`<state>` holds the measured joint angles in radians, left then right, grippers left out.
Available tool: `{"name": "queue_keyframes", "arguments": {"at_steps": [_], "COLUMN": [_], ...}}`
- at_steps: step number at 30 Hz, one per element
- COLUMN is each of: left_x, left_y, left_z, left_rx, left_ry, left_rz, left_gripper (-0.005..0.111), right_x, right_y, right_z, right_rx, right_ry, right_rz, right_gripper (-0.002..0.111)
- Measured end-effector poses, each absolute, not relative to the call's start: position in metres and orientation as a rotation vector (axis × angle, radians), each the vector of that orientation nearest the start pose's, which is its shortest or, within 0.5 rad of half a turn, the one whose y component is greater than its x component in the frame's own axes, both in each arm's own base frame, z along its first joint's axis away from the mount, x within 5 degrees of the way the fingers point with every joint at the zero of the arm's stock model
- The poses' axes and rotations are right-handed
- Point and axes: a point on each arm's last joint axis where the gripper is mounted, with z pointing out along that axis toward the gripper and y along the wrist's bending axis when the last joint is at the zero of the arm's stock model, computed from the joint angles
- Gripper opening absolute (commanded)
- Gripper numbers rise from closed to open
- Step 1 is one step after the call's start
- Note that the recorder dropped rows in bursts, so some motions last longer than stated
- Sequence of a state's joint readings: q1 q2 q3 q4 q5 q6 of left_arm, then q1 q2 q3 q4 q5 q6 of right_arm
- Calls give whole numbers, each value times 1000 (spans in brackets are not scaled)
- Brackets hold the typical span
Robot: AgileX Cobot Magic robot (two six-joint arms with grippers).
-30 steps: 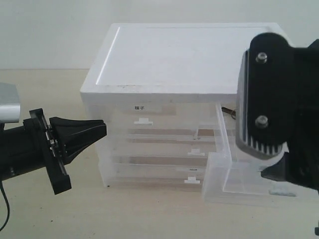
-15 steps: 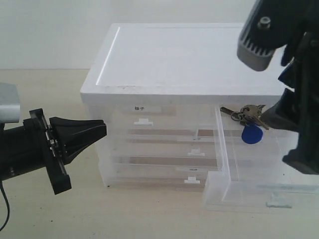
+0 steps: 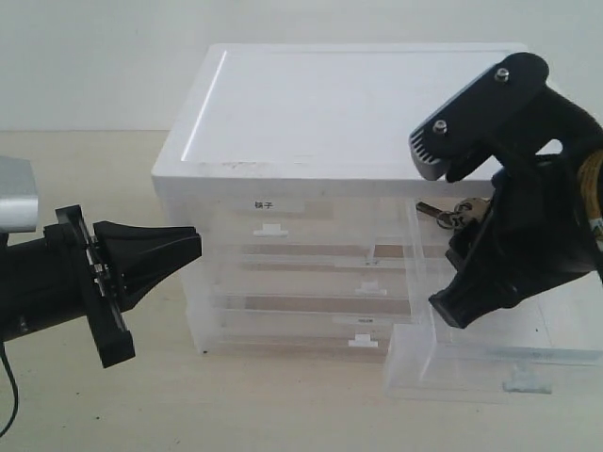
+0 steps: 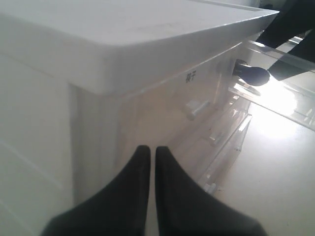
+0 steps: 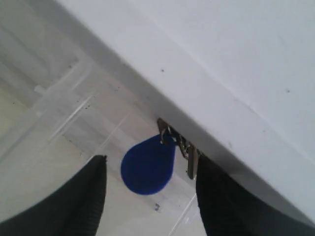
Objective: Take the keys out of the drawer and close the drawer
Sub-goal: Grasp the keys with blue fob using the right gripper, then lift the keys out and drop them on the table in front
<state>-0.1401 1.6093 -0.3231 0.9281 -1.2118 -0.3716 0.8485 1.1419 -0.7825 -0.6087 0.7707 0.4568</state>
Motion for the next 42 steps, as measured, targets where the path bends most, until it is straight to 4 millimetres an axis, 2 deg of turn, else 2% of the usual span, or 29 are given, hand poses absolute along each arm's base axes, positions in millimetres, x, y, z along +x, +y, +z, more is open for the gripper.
{"name": "queue_keyframes", "arguments": {"at_steps": [7,13,15,18,19,27,36,42], "left_x": [209,209,209,209,209,209,209,209], "left_y": [-98,-98,-98,-98,-98,-98,-98,-98], "left_z": [167,167,167,167,167,167,167,167], "left_rx": [778,777,777,777,777,777,774,774], "left_ry": [1579,1580,1580,1580,1580,1580,1582,1582], "left_rz": [-797,-798,-798,-798,-798,-798,-801,-801], "left_gripper": [5,5,5,5,5,5,5,5], "right_x": [173,182,183,184,184,183,154,145], "right_y": [134,144,145,144,144,142,121,115], "right_z": [278,260,260,260,260,262,293,299], "right_rx": [-795,-834,-830,-828,-829,-883,-853,-885], "right_ry": [2296,2343,2341,2336,2335,2328,2301,2304], "right_rz": [-116,-142,-144,-153,-155,-185,-43,-25], "right_gripper": [50,47,36,6,0,0,0,0]}}
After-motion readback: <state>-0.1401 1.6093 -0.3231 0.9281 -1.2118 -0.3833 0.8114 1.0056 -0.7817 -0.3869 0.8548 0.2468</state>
